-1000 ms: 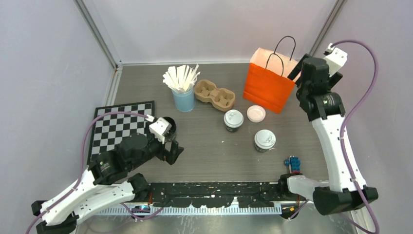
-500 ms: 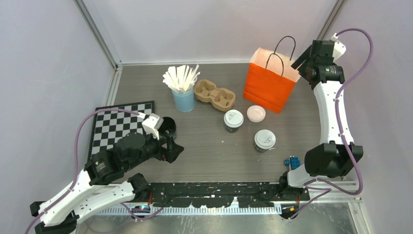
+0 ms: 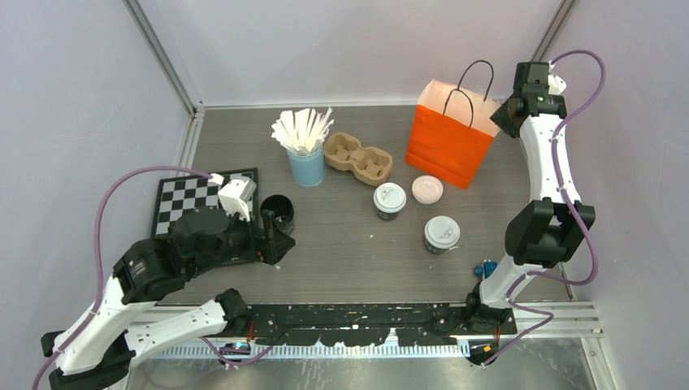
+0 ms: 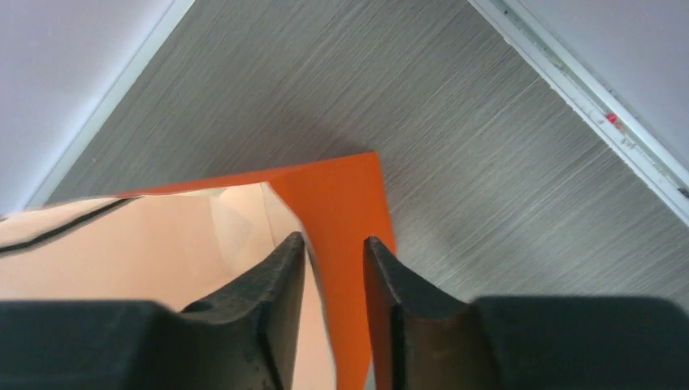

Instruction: Pack the takeout coffee

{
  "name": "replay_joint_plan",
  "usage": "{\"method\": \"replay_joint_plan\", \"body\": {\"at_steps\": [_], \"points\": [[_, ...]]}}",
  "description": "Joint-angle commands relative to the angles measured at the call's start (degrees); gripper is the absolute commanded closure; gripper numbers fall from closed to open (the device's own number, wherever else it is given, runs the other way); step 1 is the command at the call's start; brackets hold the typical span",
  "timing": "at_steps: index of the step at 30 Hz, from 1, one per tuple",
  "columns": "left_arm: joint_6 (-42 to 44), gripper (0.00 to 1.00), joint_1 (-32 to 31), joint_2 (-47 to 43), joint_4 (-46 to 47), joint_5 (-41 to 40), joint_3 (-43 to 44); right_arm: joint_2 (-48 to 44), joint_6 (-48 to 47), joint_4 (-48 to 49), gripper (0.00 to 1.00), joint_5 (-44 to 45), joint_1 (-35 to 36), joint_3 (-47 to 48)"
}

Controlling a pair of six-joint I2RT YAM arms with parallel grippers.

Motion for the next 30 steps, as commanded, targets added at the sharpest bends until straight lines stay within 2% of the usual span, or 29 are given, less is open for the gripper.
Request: {"method": "replay_joint_plan", "body": {"at_steps": [1, 3, 5, 9, 15, 20, 25, 30], "points": [[-1.0, 0.15, 0.2, 3.0, -1.2, -1.3, 2.5, 1.3, 0.4, -1.5, 0.75, -0.7, -0.3, 5.7], [-0.4, 0.15, 0.2, 4.2, -1.6, -1.2, 3.4, 1.1, 0.2, -2.3, 0.90, -0.7, -0.3, 7.9], [0.4, 0.15, 0.2, 5.1, -2.0, -1.5, 4.1, 0.8, -0.1, -3.6, 0.99, -0.1, -0.2, 10.6], [2.8, 0.16, 0.2, 5.4, -0.9, -2.2, 4.8, -0.4, 0.2, -6.9, 1.00, 1.1, -0.3, 16.4], [3.7, 0.16, 0.2, 5.6, -2.3, -8.0, 6.5, -4.6, 1.9, -10.8, 1.00, -0.9, -0.3, 22.0], [3.7, 0.16, 0.2, 5.6, -3.8, -9.7, 7.2, -8.4, 4.9, -16.4, 1.00, -8.5, -0.2, 26.5], [3.6, 0.18, 0.3, 5.1, -5.2, -10.0, 7.4, -12.3, 5.4, -21.3, 1.00, -19.7, -0.2, 30.2], [1.5, 0.21, 0.2, 5.6, -9.9, -9.2, 10.1, -19.5, 6.8, -22.6, 1.00, -28.2, 1.8, 26.5]]}}
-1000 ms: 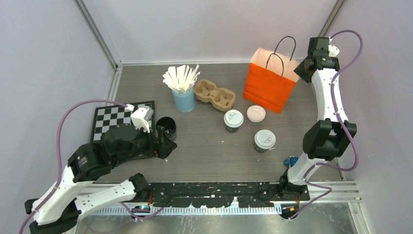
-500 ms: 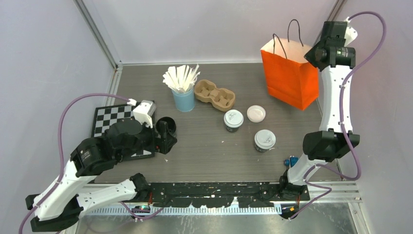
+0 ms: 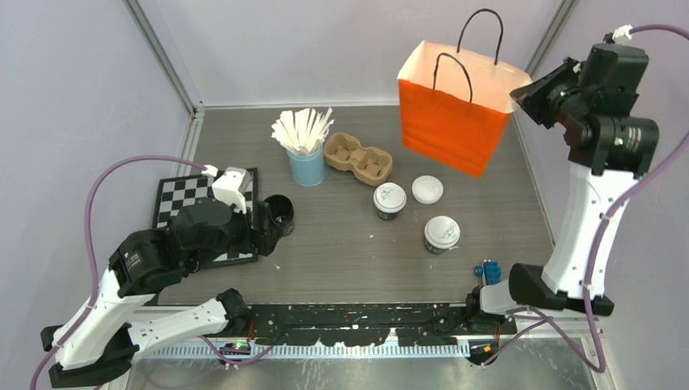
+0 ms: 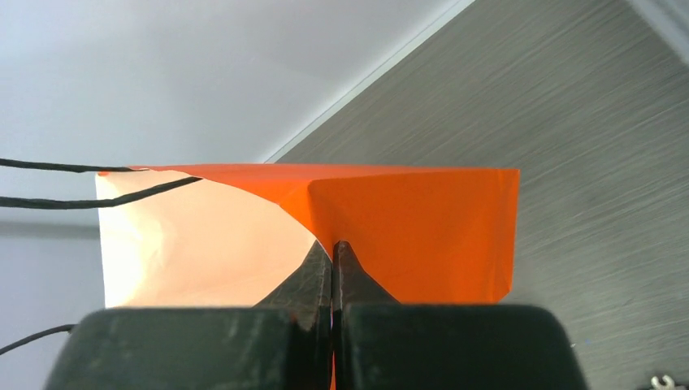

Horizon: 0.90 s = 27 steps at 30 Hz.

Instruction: Pack the takeout coffee

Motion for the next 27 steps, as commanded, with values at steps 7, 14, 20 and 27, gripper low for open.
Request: {"method": "replay_joint_plan", "body": {"at_steps": [7, 14, 20, 27], "points": [[-2.6, 0.18, 0.2, 1.6, -6.8, -0.3, 7.7, -11.9, 3.6, -3.8, 1.00, -13.5, 19.5, -10.2], [-2.6, 0.19, 0.2, 2.3, -9.6, -2.3, 15.0, -11.5, 4.1, -5.3, 1.00, -14.0, 34.3, -17.4], [-0.8, 0.20, 0.2, 2.2, -10.6, -4.9, 20.9, -8.4, -1.1, 0.3, 1.00, -14.9, 44.5, -24.0], [-0.3, 0.22, 0.2, 0.5, -9.4, -5.1, 15.1, -0.1, -8.7, 9.0, 1.00, -19.5, 47.6, -26.4]]}}
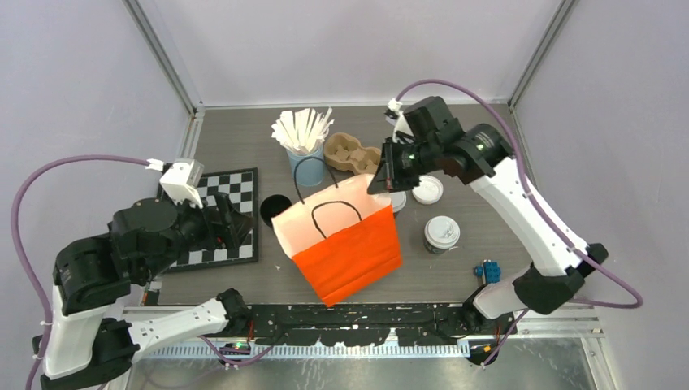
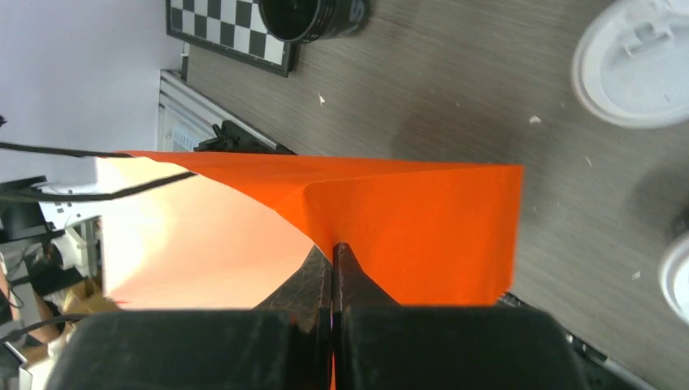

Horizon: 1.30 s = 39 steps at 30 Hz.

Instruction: Pack the takeout coffee

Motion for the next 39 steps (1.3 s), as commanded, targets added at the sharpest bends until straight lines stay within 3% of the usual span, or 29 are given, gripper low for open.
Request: {"method": "replay_joint_plan", "body": {"at_steps": [1, 6, 11, 15, 21, 27, 30, 35, 39], "points": [[0.7, 0.22, 0.1, -1.5, 1.0, -1.9, -6.6, 3.8, -6.3, 11.6, 1.00, -7.4, 0.7, -1.7], [-1.7, 0.23, 0.1, -5.4, 4.1, -1.2, -16.8, 11.3, -15.5, 11.9, 0.96, -9.8, 1.5, -1.3], [-2.9, 0.24, 0.1, -4.7, 5.3, 0.6, -16.7, 19.4, -24.1, 2.9, 0.82, -4.6, 2.1, 7.7], [-1.8, 0.24, 0.1, -2.8, 5.4, 1.1, -15.3, 18.9, -28.9, 3.2, 0.79, -0.9, 3.2, 10.0], [2.1, 0.24, 0.1, 0.4, 5.5, -1.3, -9.0, 13.4, -37.6, 7.4, 0.80, 1.7, 4.6, 6.8], [4.3, 0.23, 0.1, 6.1, 4.0, -4.1, -6.7, 10.8, -41.4, 9.6, 0.94, 4.2, 5.2, 3.8], [4.3, 0.23, 0.1, 7.0, 6.6, -2.7, -8.0, 10.7, -42.5, 9.6, 0.96, 5.9, 5.4, 4.3], [6.0, 0.22, 0.1, 6.9, 12.5, 6.6, -11.6, 7.4, -32.1, 16.8, 0.75, 14.5, 5.2, 5.1], [4.5, 0.22, 0.1, 6.5, 12.9, 9.1, -14.9, 3.7, -25.2, 25.4, 0.54, 22.7, 3.2, -1.3]]}}
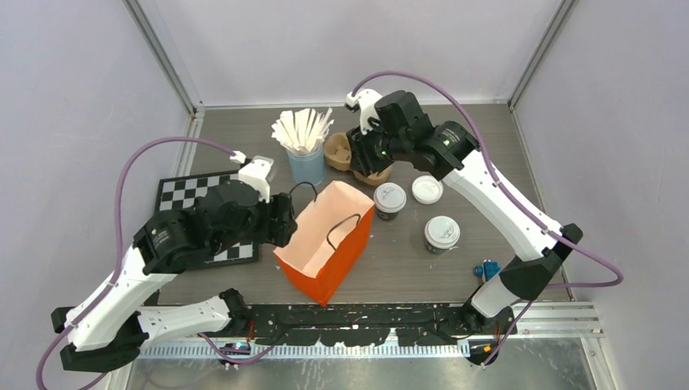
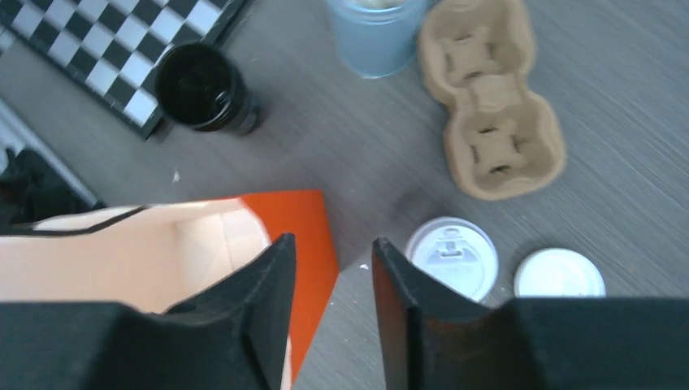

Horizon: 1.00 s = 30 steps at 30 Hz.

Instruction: Pack the takeout coffee

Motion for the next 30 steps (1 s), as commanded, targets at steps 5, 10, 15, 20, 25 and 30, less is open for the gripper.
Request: {"method": "replay_joint_plan", "body": {"at_steps": [5, 10, 15, 20, 25, 30], "points": [[1.1, 0.22, 0.1, -1.9, 3.8, 4.3, -6.2, -5.4, 16.7, 20.8, 0.47, 13.2, -10.4, -12.8], [2.5, 0.28, 0.1, -2.6, 3.8, 4.4, -9.3, 2.9, 8.1, 23.1, 0.41, 6.9, -15.1, -11.9], [2.5, 0.52, 0.1, -2.9, 2.8, 6.0, -8.3, 16.0, -0.8, 15.9, 0.37, 1.5, -17.1, 0.1], [2.4, 0.81, 0.1, -2.3, 1.2, 5.4, -6.3, 26.4, -2.6, 13.9, 0.44, -4.6, -17.9, 7.9], [2.9, 0.93, 0.1, -1.5, -0.3, 5.1, -4.8, 30.7, -2.7, 18.3, 0.51, -6.9, -17.8, 8.5], [2.6, 0.87, 0.1, -2.0, 0.1, 4.8, -5.6, 33.7, -5.8, 19.0, 0.49, -6.9, -17.8, 9.7]]}}
